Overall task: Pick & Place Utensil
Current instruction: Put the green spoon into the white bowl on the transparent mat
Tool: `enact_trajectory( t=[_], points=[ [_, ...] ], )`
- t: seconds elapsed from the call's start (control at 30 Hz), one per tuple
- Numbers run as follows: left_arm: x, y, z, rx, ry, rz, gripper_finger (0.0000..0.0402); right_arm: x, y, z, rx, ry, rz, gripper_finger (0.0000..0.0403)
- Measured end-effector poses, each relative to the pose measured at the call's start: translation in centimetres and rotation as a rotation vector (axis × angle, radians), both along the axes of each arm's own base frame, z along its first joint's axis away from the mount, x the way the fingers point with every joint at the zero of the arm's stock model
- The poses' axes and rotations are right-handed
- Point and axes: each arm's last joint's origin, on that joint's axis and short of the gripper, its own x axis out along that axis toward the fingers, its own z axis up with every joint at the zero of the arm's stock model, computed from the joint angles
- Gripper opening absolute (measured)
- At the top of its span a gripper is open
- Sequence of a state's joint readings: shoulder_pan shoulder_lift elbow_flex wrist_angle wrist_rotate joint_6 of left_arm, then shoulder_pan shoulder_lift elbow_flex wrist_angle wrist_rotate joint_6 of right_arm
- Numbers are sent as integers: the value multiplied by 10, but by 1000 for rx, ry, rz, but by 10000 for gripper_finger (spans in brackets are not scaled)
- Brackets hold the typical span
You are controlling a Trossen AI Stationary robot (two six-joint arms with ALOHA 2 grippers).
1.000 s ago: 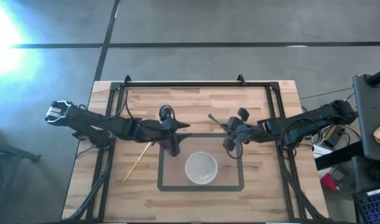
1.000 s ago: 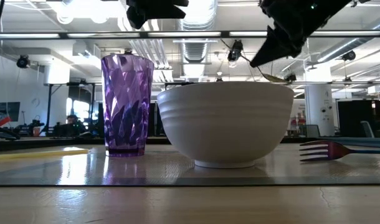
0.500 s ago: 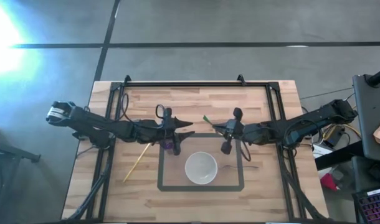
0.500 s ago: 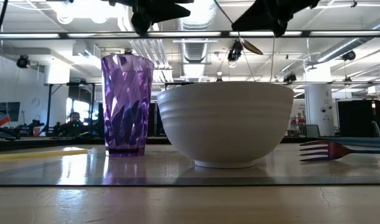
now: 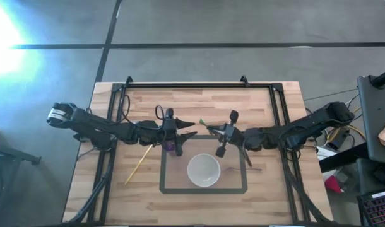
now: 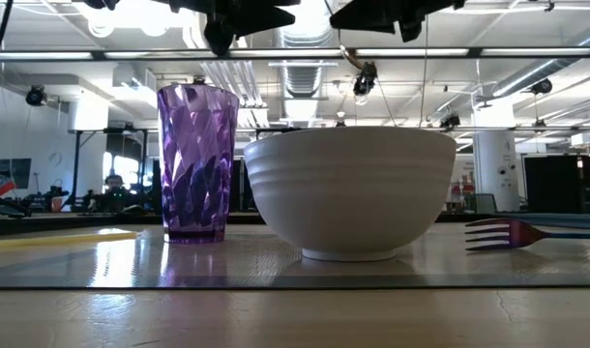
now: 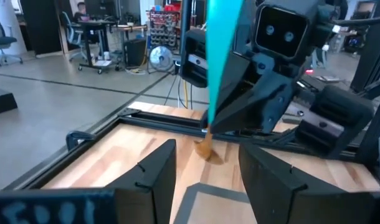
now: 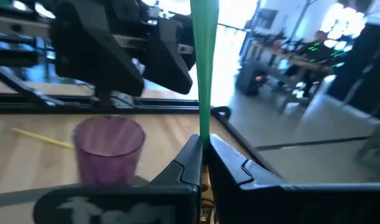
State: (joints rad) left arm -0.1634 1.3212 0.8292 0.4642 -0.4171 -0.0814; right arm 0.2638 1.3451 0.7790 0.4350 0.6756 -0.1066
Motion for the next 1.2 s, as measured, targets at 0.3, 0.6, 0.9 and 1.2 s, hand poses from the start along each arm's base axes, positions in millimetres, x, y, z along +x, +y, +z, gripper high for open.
enact_trajectory(
  t=[0.3,0.6,0.9,1.2],
  points=[
    [0,4,1,9,-4,14,167,17,2,-11,-97,3,-114,11],
    [0,6,7,12,-64,63,167,33,5,-20,-175,-39,-152,11],
    [0,7,12,6,-115,74,167,56,10,-20,-218,-59,-192,11],
    [0,7,12,7,-115,74,144,72,13,-23,-249,-23,-267,11]
  ],
)
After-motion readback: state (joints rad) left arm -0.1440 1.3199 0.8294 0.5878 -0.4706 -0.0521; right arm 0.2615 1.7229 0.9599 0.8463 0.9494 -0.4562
